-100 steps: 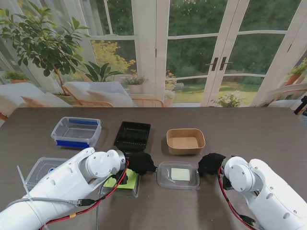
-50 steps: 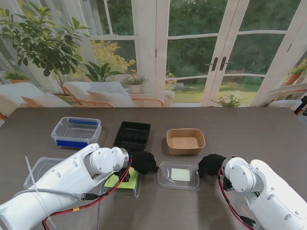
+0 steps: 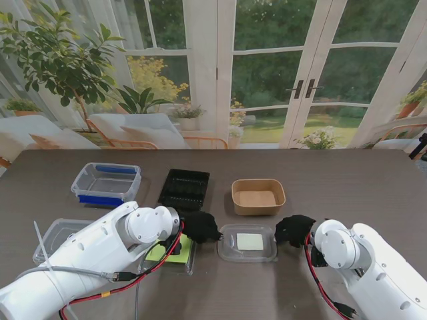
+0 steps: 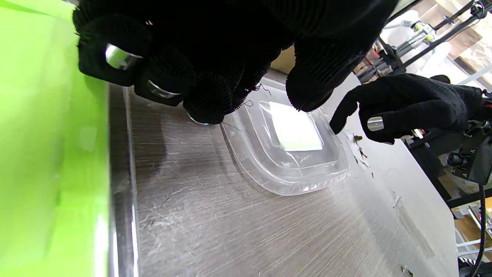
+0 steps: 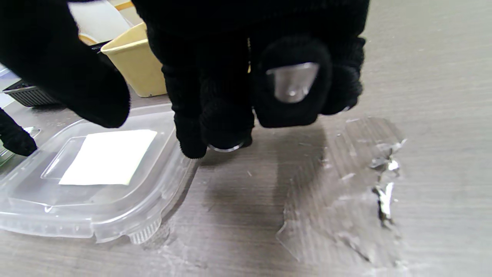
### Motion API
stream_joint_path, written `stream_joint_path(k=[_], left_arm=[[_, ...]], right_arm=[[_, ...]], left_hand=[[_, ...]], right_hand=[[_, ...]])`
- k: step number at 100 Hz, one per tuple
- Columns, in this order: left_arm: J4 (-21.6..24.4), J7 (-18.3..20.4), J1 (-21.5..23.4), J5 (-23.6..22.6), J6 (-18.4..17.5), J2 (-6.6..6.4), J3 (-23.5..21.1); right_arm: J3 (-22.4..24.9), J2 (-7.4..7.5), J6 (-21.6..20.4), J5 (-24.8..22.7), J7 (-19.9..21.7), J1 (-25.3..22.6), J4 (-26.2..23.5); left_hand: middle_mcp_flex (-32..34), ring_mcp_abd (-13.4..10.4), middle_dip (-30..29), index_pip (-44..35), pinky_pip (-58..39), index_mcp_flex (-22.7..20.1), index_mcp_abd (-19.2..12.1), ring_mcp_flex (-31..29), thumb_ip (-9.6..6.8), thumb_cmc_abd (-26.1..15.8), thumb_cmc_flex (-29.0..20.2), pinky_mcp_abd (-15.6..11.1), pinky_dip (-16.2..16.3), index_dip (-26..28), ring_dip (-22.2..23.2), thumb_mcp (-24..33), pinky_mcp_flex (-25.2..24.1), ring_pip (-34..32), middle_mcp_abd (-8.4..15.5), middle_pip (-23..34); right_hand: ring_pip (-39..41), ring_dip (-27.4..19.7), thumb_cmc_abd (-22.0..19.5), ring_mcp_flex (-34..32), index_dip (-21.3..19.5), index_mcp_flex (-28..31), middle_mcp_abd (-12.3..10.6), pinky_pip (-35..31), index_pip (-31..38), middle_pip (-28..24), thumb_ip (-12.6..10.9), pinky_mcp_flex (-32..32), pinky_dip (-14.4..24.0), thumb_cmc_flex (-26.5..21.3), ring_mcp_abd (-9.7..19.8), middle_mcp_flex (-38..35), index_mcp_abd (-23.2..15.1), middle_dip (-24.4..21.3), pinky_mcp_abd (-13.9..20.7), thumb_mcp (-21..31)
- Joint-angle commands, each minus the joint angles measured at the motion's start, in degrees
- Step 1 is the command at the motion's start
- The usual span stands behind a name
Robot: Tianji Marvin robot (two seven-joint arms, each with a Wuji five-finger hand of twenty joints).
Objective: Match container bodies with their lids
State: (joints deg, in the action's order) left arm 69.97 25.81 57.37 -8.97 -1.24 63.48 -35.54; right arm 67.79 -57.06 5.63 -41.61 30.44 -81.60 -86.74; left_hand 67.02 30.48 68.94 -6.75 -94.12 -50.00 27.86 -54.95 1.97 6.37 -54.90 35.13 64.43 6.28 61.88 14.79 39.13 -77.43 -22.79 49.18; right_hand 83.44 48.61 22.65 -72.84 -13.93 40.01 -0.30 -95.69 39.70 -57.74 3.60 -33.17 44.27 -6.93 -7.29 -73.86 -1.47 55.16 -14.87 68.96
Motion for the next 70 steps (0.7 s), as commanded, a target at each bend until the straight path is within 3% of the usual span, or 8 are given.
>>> stream_joint_path(k=[1, 40, 70], left_arm=[[-0.1, 1.2, 0.8, -0.2, 0.4, -0.15, 0.0], [0.1, 1.4, 1.1, -0.3, 0.4, -0.33, -0.3], [-0.1, 2.0, 0.6, 0.1, 0.7, -0.28, 0.3]], right_arm=[[-0.1, -0.01, -0.2, -0.2, 1.2, -0.3, -0.6], [-0.4, 0.31, 0.8, -0.7, 3.2, -0.2, -1.2], [-0.8, 0.77, 0.3, -0.3, 5.7, 0.0, -1.6]], left_hand=[[1.3, 2.7, 0.4, 0.7, -2.5, 0.8, 3.6, -1.3, 0.78, -2.3, -1.0, -3.7, -1.2, -0.3, -0.3, -1.5, 1.2, -1.4, 0.5, 0.8], [0.9, 2.7, 0.3, 0.8, -2.2, 1.0, 3.5, -1.1, 0.75, -2.5, -1.3, -3.8, -1.1, -0.3, -0.3, -2.0, 0.8, -1.1, 0.5, 0.5], [1.3, 2.5, 0.5, 0.7, -2.3, 0.7, 3.6, -1.4, 0.73, -2.6, -1.5, -3.8, -1.0, -0.3, -0.2, -2.4, 0.9, -1.5, 0.8, 0.9]], right_hand=[[2.0, 1.3, -0.1, -2.0, -0.2, -2.3, 1.2, -0.6, -0.8, 1.2, -1.4, -17.2, -0.1, 1.7, -1.4, -3.7, -0.1, -1.4, -2.5, 1.4], [3.2, 2.5, 0.5, -1.9, 1.4, -8.4, 1.6, -0.7, -4.4, 4.4, -1.3, -19.9, -1.0, 1.9, -2.5, -7.6, 7.1, -4.3, -4.4, 2.2], [3.7, 2.1, -1.1, -2.1, 1.0, -7.4, 0.7, -1.7, -2.9, 1.3, -1.7, -18.4, -0.9, 2.1, -0.1, -4.9, 6.1, -2.8, -1.7, 0.6]])
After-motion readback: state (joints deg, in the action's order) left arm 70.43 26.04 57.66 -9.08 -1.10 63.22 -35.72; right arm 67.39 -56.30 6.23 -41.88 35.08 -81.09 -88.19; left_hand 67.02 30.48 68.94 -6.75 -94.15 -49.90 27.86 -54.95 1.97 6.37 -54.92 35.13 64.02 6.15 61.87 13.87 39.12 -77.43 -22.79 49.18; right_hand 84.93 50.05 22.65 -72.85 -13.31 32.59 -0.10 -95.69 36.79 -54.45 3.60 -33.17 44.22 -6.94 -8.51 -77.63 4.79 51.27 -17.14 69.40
